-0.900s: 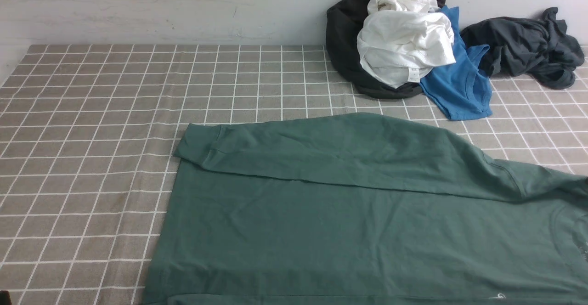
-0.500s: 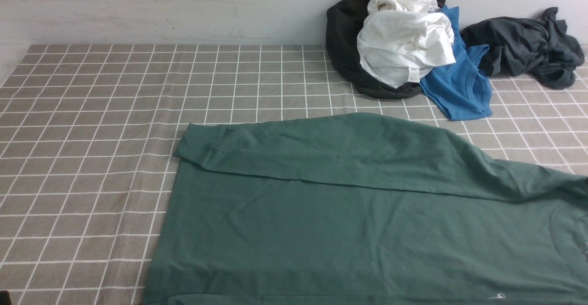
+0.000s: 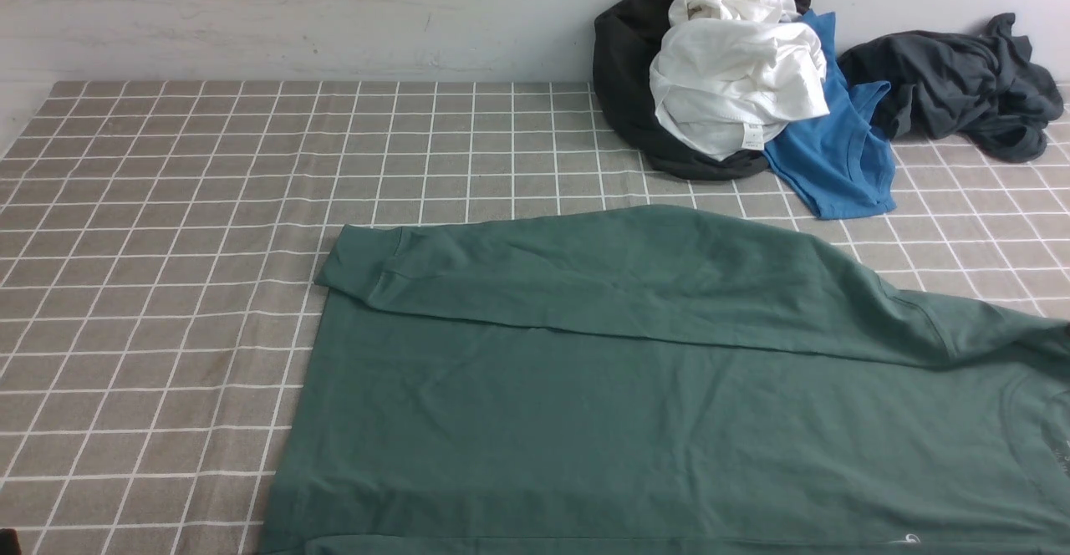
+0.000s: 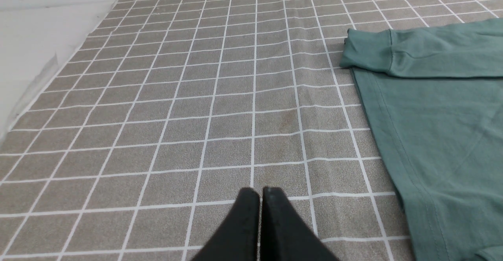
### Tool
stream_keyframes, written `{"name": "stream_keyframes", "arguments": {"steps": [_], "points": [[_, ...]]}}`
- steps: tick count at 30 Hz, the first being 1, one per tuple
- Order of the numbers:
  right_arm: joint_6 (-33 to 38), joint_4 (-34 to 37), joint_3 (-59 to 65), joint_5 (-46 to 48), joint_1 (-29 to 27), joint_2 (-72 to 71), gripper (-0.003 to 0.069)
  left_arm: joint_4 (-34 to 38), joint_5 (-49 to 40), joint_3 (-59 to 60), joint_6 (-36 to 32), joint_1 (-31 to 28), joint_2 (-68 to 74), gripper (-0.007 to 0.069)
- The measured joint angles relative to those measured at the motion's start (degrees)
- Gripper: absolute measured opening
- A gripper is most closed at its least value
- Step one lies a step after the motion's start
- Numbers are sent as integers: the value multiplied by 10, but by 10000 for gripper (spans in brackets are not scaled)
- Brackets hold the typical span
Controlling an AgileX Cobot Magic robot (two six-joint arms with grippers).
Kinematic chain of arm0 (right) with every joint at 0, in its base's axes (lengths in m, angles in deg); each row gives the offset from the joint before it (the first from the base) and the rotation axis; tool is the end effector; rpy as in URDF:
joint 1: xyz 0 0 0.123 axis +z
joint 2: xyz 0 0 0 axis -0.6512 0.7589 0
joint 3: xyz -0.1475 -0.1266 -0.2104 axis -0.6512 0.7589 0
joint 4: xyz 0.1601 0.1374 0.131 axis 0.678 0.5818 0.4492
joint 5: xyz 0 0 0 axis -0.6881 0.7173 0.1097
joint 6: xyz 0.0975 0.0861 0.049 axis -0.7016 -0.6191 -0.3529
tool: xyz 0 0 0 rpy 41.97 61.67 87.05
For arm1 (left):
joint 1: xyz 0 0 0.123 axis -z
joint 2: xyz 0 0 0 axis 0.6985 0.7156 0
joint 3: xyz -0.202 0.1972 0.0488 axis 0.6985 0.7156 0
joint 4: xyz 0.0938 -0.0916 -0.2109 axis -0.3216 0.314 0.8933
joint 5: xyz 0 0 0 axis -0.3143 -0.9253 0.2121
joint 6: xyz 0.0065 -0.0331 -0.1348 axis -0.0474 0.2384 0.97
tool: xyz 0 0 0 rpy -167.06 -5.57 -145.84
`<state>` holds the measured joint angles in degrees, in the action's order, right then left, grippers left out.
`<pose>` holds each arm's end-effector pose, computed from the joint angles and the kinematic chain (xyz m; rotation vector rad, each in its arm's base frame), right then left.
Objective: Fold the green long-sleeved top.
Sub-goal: Use the left arm to clamp the cuff closest to it
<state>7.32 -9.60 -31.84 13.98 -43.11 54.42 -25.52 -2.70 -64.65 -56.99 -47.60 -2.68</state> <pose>0.0943 -0.0062 0.1604 0.1051 1.8457 -0.0031 0.0946 0.0033 0.1608 -0.0146 1.8429 0.0468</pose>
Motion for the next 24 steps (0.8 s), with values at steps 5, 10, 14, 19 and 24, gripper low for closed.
{"name": "stream_keyframes", "arguments": {"steps": [5, 10, 14, 19, 24], "points": [[0, 0, 0, 0, 0, 0, -14, 0, 0, 0, 0, 0, 0, -7], [-1, 0, 0, 0, 0, 0, -14, 0, 0, 0, 0, 0, 0, -7], [-1, 1, 0, 0, 0, 0, -14, 0, 0, 0, -1, 0, 0, -7], [-1, 5, 0, 0, 0, 0, -14, -4, 0, 0, -3, 0, 0, -7], [-1, 6, 0, 0, 0, 0, -14, -13, 0, 0, -4, 0, 0, -7]]}}
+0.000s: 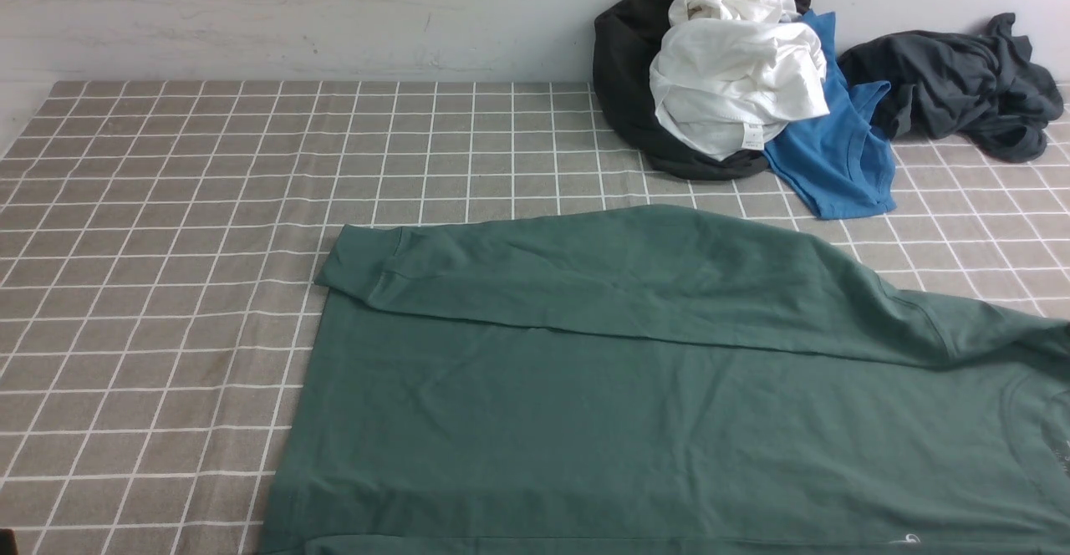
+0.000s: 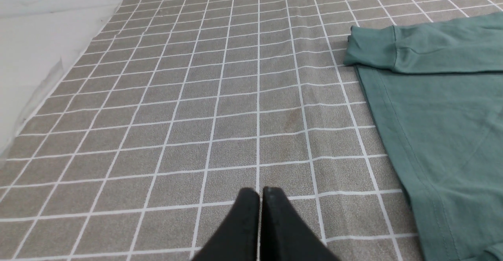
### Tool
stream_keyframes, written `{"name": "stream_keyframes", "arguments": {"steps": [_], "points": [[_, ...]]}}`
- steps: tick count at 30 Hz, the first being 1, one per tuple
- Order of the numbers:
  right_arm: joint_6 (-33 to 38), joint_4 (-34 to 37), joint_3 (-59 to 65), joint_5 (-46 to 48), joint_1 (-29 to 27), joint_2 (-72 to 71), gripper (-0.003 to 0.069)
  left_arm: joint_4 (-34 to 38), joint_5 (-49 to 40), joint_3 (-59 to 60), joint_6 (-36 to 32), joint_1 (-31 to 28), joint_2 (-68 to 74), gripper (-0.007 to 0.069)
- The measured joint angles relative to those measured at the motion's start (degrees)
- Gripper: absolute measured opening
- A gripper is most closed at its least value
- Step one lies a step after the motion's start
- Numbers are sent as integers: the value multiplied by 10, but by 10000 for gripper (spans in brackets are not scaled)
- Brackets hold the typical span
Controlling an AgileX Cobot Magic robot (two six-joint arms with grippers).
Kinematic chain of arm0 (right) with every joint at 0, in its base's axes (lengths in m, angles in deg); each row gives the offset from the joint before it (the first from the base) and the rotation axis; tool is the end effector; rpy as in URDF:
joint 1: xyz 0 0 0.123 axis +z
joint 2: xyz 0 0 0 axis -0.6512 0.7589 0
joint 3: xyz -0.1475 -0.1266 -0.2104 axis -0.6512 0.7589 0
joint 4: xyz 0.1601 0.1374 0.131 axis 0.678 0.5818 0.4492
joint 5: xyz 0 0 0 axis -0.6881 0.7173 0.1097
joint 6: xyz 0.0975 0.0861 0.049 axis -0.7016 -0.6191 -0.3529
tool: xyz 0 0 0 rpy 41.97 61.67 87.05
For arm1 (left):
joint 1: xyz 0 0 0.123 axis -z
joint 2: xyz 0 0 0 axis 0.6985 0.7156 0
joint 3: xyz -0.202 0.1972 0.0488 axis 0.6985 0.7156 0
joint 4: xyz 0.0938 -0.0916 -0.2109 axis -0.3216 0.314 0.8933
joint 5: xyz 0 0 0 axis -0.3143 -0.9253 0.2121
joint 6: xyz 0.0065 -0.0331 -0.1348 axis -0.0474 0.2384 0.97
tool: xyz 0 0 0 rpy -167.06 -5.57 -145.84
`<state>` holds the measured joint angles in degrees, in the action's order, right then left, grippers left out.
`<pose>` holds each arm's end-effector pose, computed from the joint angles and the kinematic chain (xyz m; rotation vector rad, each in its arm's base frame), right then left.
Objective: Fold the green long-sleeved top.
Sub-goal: Use the left arm to clamp the cuff closest to it
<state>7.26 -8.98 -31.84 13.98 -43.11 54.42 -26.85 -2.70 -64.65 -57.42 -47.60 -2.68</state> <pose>0.0944 -0.0057 0.1604 0.1129 1.8454 0.0082 0.0946 0.0044 0.1608 0.0070 1.8436 0.0745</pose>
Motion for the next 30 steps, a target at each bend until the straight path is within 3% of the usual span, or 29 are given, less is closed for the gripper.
{"name": "stream_keyframes", "arguments": {"steps": [8, 11, 15, 17, 19, 20, 21, 24, 30], "points": [[0, 0, 0, 0, 0, 0, -14, 30, 0, 0, 17, 0, 0, -7], [-1, 11, 0, 0, 0, 0, -14, 111, 6, 0, 61, 0, 0, -7], [-39, 115, 0, 1, 0, 0, -14, 322, 33, 0, 163, 0, 0, -7], [-57, 156, 0, 1, 0, 0, -14, 375, 37, 0, 185, 0, 0, -7], [-115, 288, 1, 5, 0, 0, -14, 477, 40, 0, 213, 0, 0, -7], [-119, 298, 1, 5, 0, 0, -14, 482, 42, 0, 214, 0, 0, -7], [-143, 366, 1, 8, 0, 0, -14, 504, 45, 0, 213, 0, 0, -7], [-155, 463, 0, -4, 0, 0, -14, 526, 50, 0, 193, 0, 0, -7], [-114, 487, 0, -22, 0, 0, -14, 536, 54, 0, 144, 0, 0, -7]]}}
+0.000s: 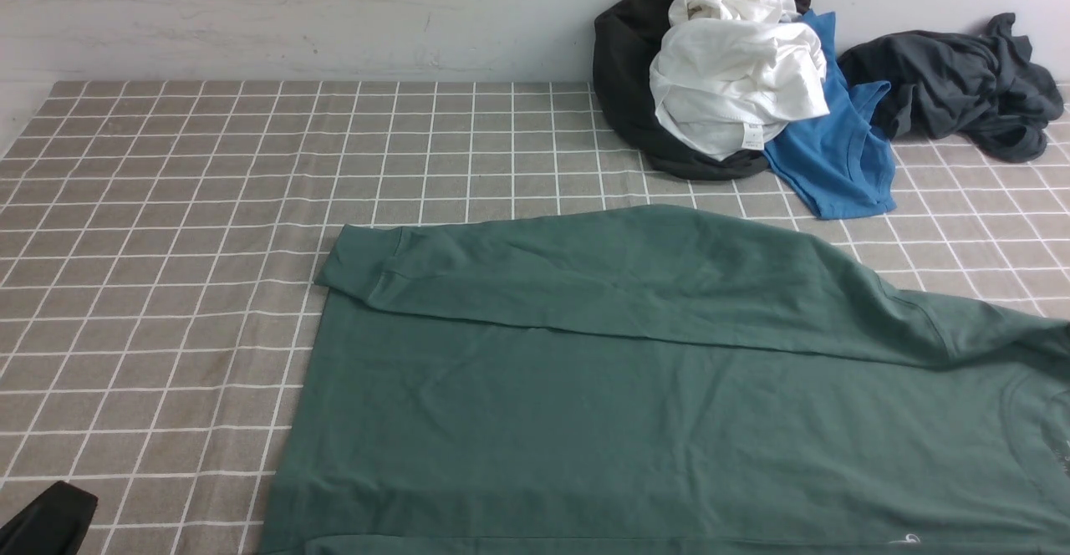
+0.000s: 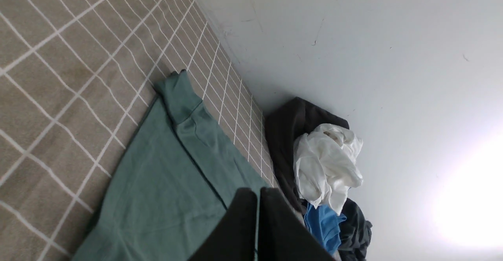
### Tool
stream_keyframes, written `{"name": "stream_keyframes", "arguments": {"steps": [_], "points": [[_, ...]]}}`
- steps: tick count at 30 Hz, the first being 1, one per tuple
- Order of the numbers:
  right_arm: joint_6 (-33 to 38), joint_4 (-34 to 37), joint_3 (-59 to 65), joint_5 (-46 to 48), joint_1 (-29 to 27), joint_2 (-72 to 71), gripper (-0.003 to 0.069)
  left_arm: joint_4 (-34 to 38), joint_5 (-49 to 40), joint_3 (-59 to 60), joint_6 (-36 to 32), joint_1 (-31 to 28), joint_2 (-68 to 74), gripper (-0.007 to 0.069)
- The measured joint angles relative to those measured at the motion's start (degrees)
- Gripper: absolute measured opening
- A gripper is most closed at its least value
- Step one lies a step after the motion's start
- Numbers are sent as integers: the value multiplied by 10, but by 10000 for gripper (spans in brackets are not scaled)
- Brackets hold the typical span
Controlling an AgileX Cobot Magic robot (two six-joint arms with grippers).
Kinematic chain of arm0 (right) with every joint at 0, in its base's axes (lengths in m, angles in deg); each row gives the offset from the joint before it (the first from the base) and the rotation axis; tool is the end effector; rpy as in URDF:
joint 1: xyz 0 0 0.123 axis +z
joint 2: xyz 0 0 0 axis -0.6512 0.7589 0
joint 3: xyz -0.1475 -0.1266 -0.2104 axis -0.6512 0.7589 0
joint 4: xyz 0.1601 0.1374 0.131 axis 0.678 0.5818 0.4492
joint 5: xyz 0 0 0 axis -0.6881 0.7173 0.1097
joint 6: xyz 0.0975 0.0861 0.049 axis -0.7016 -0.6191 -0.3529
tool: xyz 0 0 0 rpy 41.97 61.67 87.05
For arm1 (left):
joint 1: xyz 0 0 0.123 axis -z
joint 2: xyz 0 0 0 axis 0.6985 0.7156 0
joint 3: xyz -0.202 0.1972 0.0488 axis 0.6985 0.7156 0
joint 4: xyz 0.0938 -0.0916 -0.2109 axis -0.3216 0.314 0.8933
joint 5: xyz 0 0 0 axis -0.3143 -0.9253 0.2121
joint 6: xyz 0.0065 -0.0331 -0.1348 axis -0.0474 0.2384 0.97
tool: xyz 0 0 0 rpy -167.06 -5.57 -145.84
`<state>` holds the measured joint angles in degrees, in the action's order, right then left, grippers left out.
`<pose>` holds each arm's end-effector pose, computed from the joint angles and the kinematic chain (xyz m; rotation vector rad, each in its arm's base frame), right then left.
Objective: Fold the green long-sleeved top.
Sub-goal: Use the left arm to clamp the cuff closest to it
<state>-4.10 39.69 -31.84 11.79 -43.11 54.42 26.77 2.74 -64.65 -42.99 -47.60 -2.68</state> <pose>0.0962 0.0270 0.1790 0.8199 1.6151 0.9560 0.0981 -0.0224 0.1881 -0.8203 1.5291 -0.9608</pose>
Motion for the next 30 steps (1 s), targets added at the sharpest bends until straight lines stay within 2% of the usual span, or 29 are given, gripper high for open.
{"name": "stream_keyframes", "arguments": {"steps": [3, 5, 6, 9, 11, 13, 17, 19, 21, 26, 30], "points": [[65, 0, -2, 0, 0, 0, -14, 1, -26, -31, -98, 0, 0, -7], [95, -5, -10, 5, 0, 0, -14, 0, -39, -51, -139, 0, 0, -7], [153, -21, -37, 13, 0, 1, -14, -3, -66, -88, -208, 0, 5, -7], [227, -71, -103, 14, 0, 44, -14, -42, -124, -161, -274, 0, 65, -7], [255, -110, -156, 23, 0, 96, -14, -90, -167, -207, -288, 0, 122, -7], [287, -165, -226, 57, 0, 184, -14, -181, -239, -280, -294, 0, 212, -7], [334, -254, -361, 194, 12, 328, -14, -337, -350, -392, -294, 10, 345, -3], [340, -277, -419, 273, 39, 394, -14, -393, -387, -422, -279, 47, 409, 15], [344, -285, -450, 327, 65, 433, -14, -413, -399, -428, -271, 77, 439, 30], [353, -321, -496, 500, 172, 532, -14, -447, -424, -429, -266, 220, 572, 150], [353, -335, -497, 531, 224, 558, -14, -474, -402, -429, -266, 288, 683, 277]]}}
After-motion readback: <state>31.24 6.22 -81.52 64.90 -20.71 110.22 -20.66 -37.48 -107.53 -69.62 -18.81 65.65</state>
